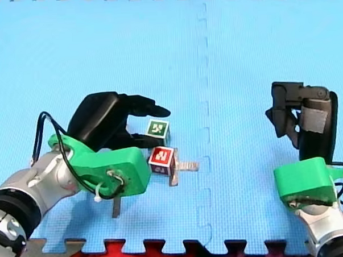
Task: Stack cube left
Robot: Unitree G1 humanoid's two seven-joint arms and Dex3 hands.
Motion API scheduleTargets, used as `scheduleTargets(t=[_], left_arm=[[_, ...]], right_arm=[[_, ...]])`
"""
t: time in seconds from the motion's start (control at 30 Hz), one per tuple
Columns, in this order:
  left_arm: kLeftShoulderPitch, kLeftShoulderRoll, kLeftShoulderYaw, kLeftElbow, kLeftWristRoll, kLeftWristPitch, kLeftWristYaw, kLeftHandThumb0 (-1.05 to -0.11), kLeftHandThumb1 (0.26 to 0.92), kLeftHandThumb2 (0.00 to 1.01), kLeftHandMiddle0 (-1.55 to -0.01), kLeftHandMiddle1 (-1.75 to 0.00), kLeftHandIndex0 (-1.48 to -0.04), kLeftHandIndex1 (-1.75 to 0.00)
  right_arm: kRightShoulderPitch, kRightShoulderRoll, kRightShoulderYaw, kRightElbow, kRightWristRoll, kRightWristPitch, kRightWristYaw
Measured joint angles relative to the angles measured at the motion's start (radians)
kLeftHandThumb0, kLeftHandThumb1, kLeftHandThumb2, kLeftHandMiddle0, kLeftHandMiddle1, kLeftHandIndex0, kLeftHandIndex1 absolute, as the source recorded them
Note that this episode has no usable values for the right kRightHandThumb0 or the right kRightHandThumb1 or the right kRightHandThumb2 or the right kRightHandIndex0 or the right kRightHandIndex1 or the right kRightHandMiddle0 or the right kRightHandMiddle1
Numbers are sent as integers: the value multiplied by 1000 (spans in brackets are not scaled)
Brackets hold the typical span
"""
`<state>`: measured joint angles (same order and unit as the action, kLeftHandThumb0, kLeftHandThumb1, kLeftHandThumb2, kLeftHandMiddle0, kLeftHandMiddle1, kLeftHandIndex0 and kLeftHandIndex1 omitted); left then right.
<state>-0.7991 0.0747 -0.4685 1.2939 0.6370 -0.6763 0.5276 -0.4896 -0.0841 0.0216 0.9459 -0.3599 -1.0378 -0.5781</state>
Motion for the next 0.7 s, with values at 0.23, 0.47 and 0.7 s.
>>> scheduleTargets(t=[0.23, 0.47, 0.7], left_arm=[[1, 6, -13, 4, 19, -9, 10, -576, 704, 9, -874, -1746, -1017, -3], [1, 37, -19, 10, 23, -7, -20, -587, 703, 4, -859, -1746, -1002, -3], [-5, 67, -28, 11, 39, 33, -28, -604, 698, 1, -860, -1746, -978, 0]], right_arm=[[15, 1, -5, -51, 9, -4, 21], [25, 2, -12, -68, 21, -12, 41], [30, 3, -19, -77, 31, -19, 65]])
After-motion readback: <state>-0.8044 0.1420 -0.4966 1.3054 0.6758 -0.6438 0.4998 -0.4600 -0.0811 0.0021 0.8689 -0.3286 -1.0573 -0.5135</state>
